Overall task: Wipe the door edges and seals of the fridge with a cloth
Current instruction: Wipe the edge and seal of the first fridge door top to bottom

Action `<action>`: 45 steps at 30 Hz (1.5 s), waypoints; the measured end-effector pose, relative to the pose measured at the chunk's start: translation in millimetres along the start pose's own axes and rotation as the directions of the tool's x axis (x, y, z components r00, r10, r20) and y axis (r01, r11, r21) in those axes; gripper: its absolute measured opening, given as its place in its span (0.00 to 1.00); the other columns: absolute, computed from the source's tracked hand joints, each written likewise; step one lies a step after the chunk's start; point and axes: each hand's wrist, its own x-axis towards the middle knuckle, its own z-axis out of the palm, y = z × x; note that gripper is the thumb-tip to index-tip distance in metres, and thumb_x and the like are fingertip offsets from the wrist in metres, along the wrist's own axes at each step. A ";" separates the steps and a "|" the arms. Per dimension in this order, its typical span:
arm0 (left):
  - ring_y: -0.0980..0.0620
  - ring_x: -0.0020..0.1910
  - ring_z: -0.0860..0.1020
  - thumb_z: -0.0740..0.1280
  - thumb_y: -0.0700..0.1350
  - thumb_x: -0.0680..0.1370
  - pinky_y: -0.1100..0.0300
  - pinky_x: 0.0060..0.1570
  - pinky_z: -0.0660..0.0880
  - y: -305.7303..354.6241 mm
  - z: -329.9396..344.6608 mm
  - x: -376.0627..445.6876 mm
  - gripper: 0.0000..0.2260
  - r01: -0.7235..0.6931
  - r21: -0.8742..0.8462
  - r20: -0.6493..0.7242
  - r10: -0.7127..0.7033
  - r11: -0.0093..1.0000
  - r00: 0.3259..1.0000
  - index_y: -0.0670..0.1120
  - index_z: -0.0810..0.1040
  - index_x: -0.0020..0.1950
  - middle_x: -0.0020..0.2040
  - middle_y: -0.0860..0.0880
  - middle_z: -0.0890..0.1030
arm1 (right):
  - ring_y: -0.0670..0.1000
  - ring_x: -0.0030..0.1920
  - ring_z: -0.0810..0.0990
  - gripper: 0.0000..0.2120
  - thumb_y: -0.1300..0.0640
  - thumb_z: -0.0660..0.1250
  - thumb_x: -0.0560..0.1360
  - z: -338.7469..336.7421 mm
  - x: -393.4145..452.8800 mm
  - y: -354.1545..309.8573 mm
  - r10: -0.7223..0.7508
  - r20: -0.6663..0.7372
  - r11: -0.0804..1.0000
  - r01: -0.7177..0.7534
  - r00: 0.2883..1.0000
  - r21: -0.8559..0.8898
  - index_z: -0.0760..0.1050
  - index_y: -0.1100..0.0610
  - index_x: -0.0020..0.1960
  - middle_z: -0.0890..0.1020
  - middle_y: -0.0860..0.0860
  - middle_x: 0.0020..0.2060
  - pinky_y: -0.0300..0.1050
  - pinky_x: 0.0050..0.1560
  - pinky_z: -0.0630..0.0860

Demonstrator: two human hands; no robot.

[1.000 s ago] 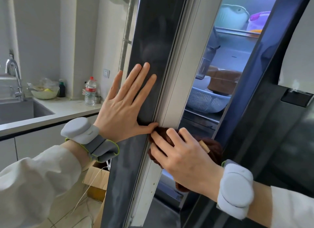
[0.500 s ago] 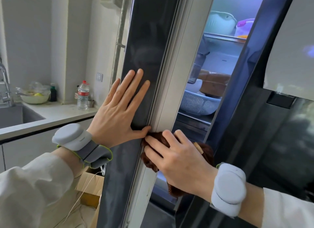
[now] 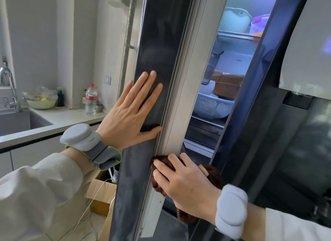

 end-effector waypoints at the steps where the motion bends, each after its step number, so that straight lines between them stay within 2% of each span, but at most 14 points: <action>1: 0.45 0.75 0.44 0.59 0.60 0.75 0.52 0.74 0.43 0.6 0.4 -0.5 0.36 -0.004 -0.001 0.001 0.004 1.000 1.000 0.39 0.53 0.75 0.75 0.39 0.51 | 0.56 0.49 0.76 0.16 0.55 0.61 0.71 -4.6 0.6 3.4 0.008 -0.017 1.000 -0.008 1.000 0.005 0.77 0.56 0.56 0.79 0.54 0.56 0.51 0.47 0.75; 6: 0.45 0.75 0.45 0.58 0.58 0.76 0.51 0.74 0.44 -0.4 1.1 -1.3 0.35 -0.010 0.002 -0.014 0.010 1.000 1.000 0.39 0.53 0.75 0.75 0.39 0.51 | 0.57 0.49 0.72 0.18 0.61 0.49 0.79 -25.0 18.3 28.7 0.108 -0.170 0.992 -0.116 0.979 -0.038 0.77 0.58 0.57 0.79 0.55 0.57 0.52 0.46 0.67; 12: 0.46 0.75 0.45 0.56 0.54 0.78 0.51 0.74 0.44 -9.1 2.9 -5.3 0.31 0.003 0.024 -0.040 -0.002 1.000 0.999 0.40 0.52 0.75 0.75 0.39 0.52 | 0.57 0.49 0.73 0.16 0.60 0.51 0.79 -13.1 18.0 28.7 0.048 -0.129 0.992 -0.062 0.990 -0.110 0.75 0.59 0.58 0.79 0.57 0.57 0.51 0.47 0.67; 15: 0.46 0.75 0.45 0.56 0.54 0.78 0.51 0.74 0.45 -10.7 2.3 -5.9 0.31 0.001 0.027 -0.048 0.000 1.000 0.999 0.40 0.52 0.75 0.75 0.40 0.52 | 0.57 0.47 0.75 0.15 0.62 0.52 0.78 -14.3 20.7 26.7 0.048 -0.137 0.988 -0.067 0.989 -0.136 0.76 0.59 0.56 0.80 0.57 0.54 0.51 0.46 0.70; 18: 0.46 0.75 0.45 0.56 0.53 0.78 0.50 0.74 0.45 -10.2 3.2 -4.7 0.30 0.002 0.026 -0.060 -0.001 1.000 0.998 0.39 0.52 0.75 0.75 0.39 0.53 | 0.57 0.47 0.75 0.16 0.63 0.51 0.78 -4.2 18.0 12.9 -0.006 -0.104 0.989 -0.010 0.995 -0.147 0.76 0.59 0.55 0.79 0.57 0.53 0.53 0.47 0.70; 24: 0.46 0.75 0.45 0.57 0.53 0.78 0.50 0.74 0.45 -5.8 5.6 -2.8 0.30 -0.005 0.032 -0.057 0.006 0.999 0.998 0.40 0.52 0.75 0.75 0.39 0.53 | 0.55 0.48 0.77 0.15 0.59 0.55 0.75 0.9 10.9 -0.3 -0.035 -0.024 0.998 0.034 0.999 -0.057 0.77 0.57 0.54 0.80 0.55 0.52 0.50 0.47 0.75; 29: 0.45 0.75 0.45 0.57 0.52 0.78 0.49 0.74 0.46 -7.5 5.6 -4.0 0.30 -0.001 0.040 -0.070 0.004 0.999 0.998 0.39 0.53 0.75 0.75 0.38 0.54 | 0.55 0.49 0.73 0.16 0.56 0.57 0.72 -16.8 19.7 20.6 0.026 -0.031 0.999 -0.025 0.999 0.022 0.77 0.55 0.55 0.80 0.52 0.52 0.51 0.47 0.71; 32: 0.45 0.75 0.46 0.57 0.52 0.78 0.50 0.74 0.46 -9.3 4.7 -5.2 0.30 0.003 0.040 -0.069 -0.001 0.999 0.998 0.39 0.53 0.75 0.75 0.38 0.54 | 0.56 0.49 0.72 0.16 0.59 0.51 0.75 -24.5 26.6 29.8 0.072 -0.083 0.997 -0.072 0.994 0.008 0.76 0.56 0.55 0.79 0.53 0.51 0.51 0.46 0.68; 35: 0.45 0.75 0.47 0.57 0.52 0.78 0.50 0.74 0.47 -9.3 4.3 -5.4 0.30 0.004 0.034 -0.070 -0.001 0.999 0.998 0.39 0.53 0.75 0.74 0.38 0.54 | 0.57 0.48 0.74 0.22 0.62 0.43 0.77 -21.9 28.2 27.6 0.082 -0.090 0.996 -0.083 0.993 -0.007 0.76 0.58 0.54 0.79 0.55 0.51 0.51 0.45 0.69; 40: 0.45 0.74 0.48 0.57 0.52 0.77 0.50 0.74 0.47 -7.7 5.6 -4.6 0.30 0.002 0.028 -0.083 0.001 1.000 0.997 0.39 0.54 0.75 0.74 0.38 0.54 | 0.57 0.49 0.75 0.17 0.59 0.52 0.75 -5.7 18.1 13.3 0.023 -0.077 0.999 -0.026 0.997 -0.035 0.77 0.58 0.56 0.80 0.56 0.54 0.52 0.48 0.70; 45: 0.46 0.75 0.46 0.58 0.52 0.77 0.51 0.74 0.45 -6.4 6.4 -3.4 0.30 0.007 0.035 -0.075 -0.004 0.999 0.997 0.39 0.53 0.75 0.75 0.38 0.54 | 0.55 0.49 0.75 0.17 0.53 0.63 0.68 -4.5 14.8 10.3 -0.008 0.002 0.999 0.008 1.000 0.052 0.78 0.55 0.55 0.80 0.52 0.52 0.51 0.47 0.73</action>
